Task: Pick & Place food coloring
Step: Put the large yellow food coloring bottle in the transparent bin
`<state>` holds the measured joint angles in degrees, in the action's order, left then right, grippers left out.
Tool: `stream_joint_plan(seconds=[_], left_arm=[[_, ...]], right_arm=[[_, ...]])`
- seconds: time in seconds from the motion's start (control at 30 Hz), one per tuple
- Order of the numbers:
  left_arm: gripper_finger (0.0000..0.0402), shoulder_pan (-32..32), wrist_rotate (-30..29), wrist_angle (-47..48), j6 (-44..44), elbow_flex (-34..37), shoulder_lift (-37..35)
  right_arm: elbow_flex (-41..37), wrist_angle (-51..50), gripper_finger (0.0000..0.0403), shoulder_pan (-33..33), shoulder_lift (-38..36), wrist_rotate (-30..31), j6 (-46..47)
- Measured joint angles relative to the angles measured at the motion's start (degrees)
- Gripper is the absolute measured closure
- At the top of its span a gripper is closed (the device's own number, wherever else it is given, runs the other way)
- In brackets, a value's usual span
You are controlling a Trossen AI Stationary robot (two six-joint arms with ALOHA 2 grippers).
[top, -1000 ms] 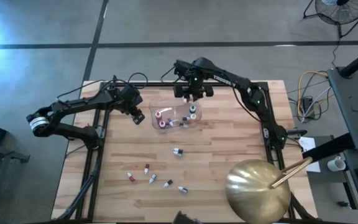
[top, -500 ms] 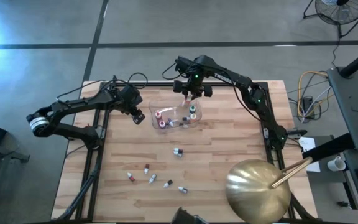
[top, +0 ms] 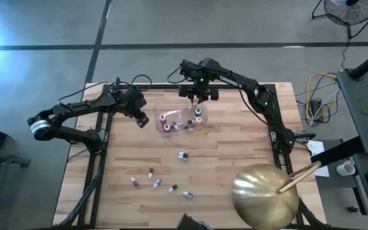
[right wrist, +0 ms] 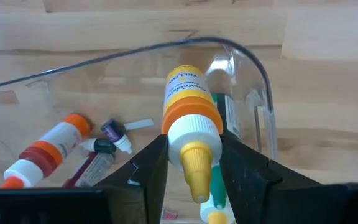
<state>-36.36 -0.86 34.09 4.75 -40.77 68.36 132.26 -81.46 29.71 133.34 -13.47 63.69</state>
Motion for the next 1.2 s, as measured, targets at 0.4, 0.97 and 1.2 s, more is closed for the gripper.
stream_joint_plan(seconds=[0.4,0.97,1.2], left_arm=[[0.0227,0.0,0.0,0.1,0.0,0.0,0.0],[0.0227,0.0,0.0,0.4,0.0,0.0,0.0],[0.0227,0.0,0.0,0.5,0.0,0.0,0.0]], right_arm=[[-0.6,6.0,0.0281,-2.3,-0.1,4.7,-12.6],[-2.6,6.7,0.0281,-3.1,-0.1,12.4,-9.1],[-2.6,10.1,0.0273,-3.0,-0.1,12.7,-8.6]])
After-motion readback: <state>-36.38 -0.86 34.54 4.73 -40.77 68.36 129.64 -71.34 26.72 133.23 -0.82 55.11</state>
